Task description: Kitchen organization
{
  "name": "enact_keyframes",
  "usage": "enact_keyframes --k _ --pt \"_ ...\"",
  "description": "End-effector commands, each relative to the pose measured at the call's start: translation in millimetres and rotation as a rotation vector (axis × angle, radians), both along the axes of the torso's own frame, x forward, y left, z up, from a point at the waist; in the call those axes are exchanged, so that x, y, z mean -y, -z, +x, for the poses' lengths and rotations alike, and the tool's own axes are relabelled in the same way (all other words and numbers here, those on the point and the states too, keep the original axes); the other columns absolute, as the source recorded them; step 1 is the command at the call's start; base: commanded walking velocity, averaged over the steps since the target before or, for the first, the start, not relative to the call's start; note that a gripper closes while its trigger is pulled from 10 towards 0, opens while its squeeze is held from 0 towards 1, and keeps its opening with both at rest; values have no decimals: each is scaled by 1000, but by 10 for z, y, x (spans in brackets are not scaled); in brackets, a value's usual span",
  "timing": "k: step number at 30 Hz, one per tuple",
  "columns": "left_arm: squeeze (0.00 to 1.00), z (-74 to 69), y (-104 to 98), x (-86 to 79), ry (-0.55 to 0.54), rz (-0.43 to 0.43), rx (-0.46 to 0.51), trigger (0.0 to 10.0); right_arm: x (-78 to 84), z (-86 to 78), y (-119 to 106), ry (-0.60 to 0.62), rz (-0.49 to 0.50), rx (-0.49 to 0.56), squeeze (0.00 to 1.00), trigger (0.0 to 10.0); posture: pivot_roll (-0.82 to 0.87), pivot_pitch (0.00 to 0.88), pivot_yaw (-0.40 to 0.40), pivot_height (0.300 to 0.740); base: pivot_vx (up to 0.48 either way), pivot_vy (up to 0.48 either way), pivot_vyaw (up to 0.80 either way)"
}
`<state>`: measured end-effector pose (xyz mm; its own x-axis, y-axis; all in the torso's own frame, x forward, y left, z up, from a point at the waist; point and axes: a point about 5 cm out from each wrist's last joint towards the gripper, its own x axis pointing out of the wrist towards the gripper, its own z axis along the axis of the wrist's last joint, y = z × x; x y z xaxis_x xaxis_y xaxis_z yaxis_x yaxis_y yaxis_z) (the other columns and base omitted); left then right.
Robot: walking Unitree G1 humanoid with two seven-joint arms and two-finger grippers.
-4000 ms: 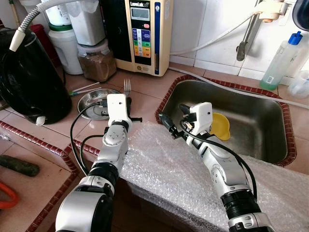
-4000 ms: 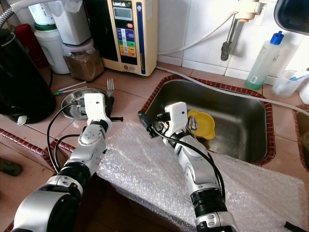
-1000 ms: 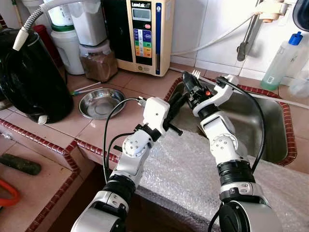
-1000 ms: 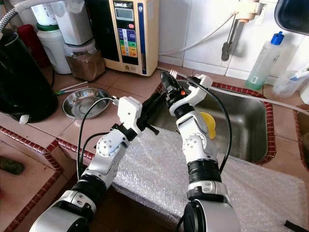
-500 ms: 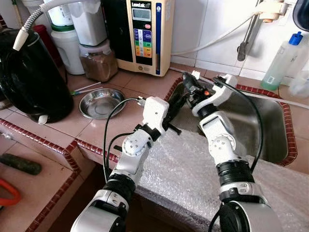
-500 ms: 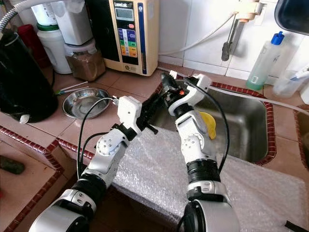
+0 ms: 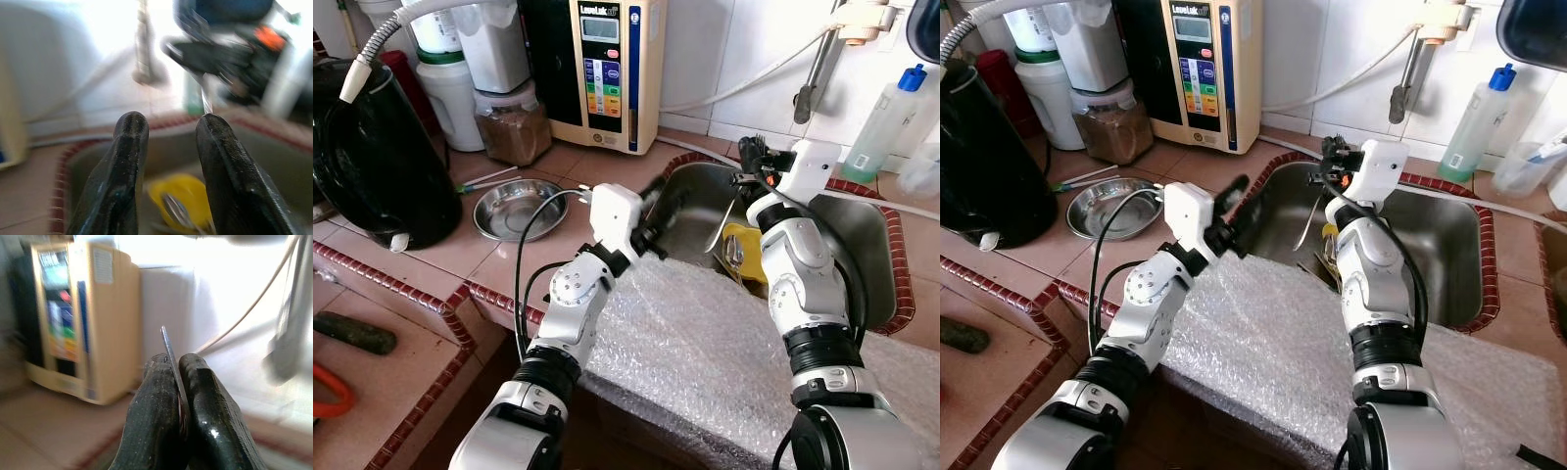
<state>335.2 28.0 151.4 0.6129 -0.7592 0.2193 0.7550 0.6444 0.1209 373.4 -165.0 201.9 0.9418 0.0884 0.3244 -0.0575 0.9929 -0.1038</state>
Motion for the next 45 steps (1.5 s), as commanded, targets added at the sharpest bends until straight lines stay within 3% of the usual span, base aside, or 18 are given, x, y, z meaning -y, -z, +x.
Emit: enact_keyframes --k 1,7,14,19,20,21,25,26,40,43,45 --pt "1000 -13 66 1 40 54 -29 10000 -18 6 6 19 -85 11 0 0 10 0 55 740 0 0 0" --pt "1000 -27 127 -24 63 114 -34 10000 9 -11 129 13 -134 -27 0 0 13 0 54 740 0 0 0" --pt "1000 -29 157 -68 74 150 -58 10000 248 -100 748 126 -172 -287 0 0 14 0 57 740 0 0 0" --pt "1000 -42 173 -59 93 176 -68 10000 326 -141 938 179 -195 -366 0 0 17 0 60 740 0 0 0" --pt "1000 -49 180 -53 96 179 -71 10000 341 -144 946 187 -197 -370 71 0 17 0 60 740 0 0 0" --pt "1000 -54 187 -49 99 181 -73 10000 348 -144 951 190 -197 -373 1000 0 19 0 61 740 0 0 0" --pt "1000 -63 205 -49 103 187 -79 10000 354 -143 965 195 -198 -382 1000 0 19 0 63 740 0 0 0" --pt "1000 -63 231 -68 98 195 -89 10000 354 -147 996 201 -193 -399 1000 10000 20 0 63 740 0 0 0" --pt "1000 -9 203 -118 48 185 -89 10000 307 -123 994 202 -184 -396 1000 10000 20 0 61 740 0 0 0" --pt "1000 48 180 -174 -27 184 -78 10000 296 -106 959 196 -171 -379 1000 10000 22 0 60 740 0 0 0" --pt "1000 158 126 -297 -169 144 -86 10000 263 -87 900 180 -161 -344 1000 10000 23 0 60 740 0 0 0"
